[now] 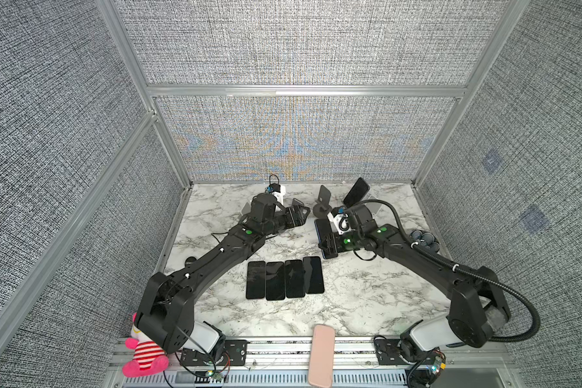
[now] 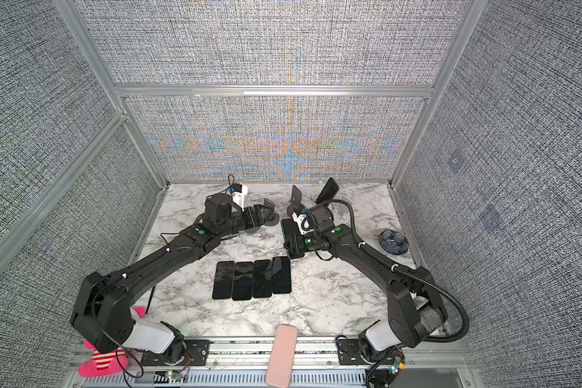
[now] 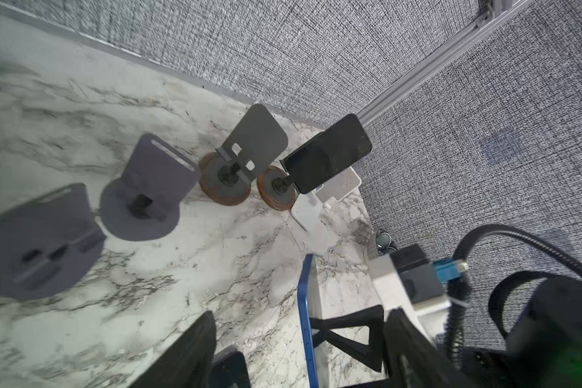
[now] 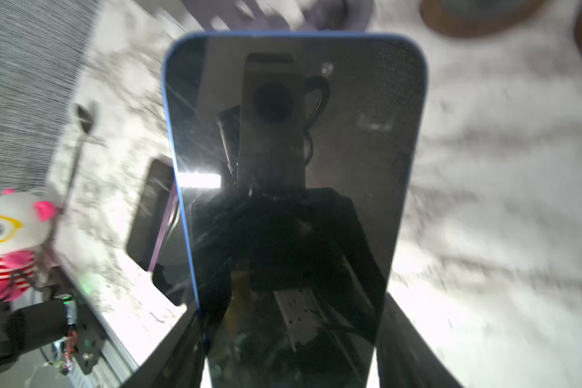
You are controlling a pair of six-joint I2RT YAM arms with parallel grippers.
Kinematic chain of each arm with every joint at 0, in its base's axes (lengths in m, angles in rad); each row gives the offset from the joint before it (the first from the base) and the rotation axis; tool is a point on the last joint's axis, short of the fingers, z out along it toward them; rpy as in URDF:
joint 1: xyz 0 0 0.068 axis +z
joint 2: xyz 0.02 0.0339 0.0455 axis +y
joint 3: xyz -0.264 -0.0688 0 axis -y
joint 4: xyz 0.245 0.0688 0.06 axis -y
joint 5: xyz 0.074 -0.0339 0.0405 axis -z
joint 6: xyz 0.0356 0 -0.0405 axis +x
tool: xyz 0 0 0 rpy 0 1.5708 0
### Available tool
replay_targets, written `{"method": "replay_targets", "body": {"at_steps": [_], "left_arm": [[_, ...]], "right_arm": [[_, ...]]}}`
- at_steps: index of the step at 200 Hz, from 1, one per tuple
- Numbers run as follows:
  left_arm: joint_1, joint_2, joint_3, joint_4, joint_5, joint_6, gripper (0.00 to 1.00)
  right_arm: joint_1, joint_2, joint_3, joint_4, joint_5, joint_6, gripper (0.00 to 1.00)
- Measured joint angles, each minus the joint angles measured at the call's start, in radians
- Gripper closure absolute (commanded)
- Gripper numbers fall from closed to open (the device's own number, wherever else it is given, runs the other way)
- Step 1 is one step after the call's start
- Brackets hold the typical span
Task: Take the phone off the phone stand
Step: 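Carry the blue-edged phone toward the row with the right gripper while the left arm withdraws, then lower the blue-edged phone flat at the end of the row with the right gripper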
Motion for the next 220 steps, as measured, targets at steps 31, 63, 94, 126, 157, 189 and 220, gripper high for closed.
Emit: {"method": "replay_targets", "body": {"at_steps": [31,63,94,126,157,189,220], "left_arm": [[0.051,-0.06,0.068,-0.218,-0.079,0.097,0.23],[0.149,-0.159,-0.048,-0.344,-0.106,0.119,0.25],[0.268,-0.231,-0.163,-0.481,-0.061,0.115,0.26],[0.329,-0.249,-0.101,-0.635,-0.069,0.172,0.31],[0.374,-0.223,-0.088,-0.708,-0.089,0.224,0.32],[0.388,-0.189,-0.149,-0.711,-0.068,0.24,0.31],[0.402,-0.173,-0.216,-0.686,-0.063,0.241,0.28]], "right_arm": [[0.004,-0.047,-0.083,-0.106,0.068,0.057,0.69],[0.037,-0.02,-0.105,-0.193,0.132,0.114,0.71],[0.084,0.047,-0.068,-0.234,0.18,0.153,0.71],[0.112,0.107,-0.061,-0.238,0.22,0.193,0.73],[0.133,0.135,-0.061,-0.233,0.258,0.239,0.73],[0.149,0.163,-0.029,-0.229,0.283,0.266,0.73],[0.164,0.196,-0.005,-0.225,0.291,0.283,0.73]]}}
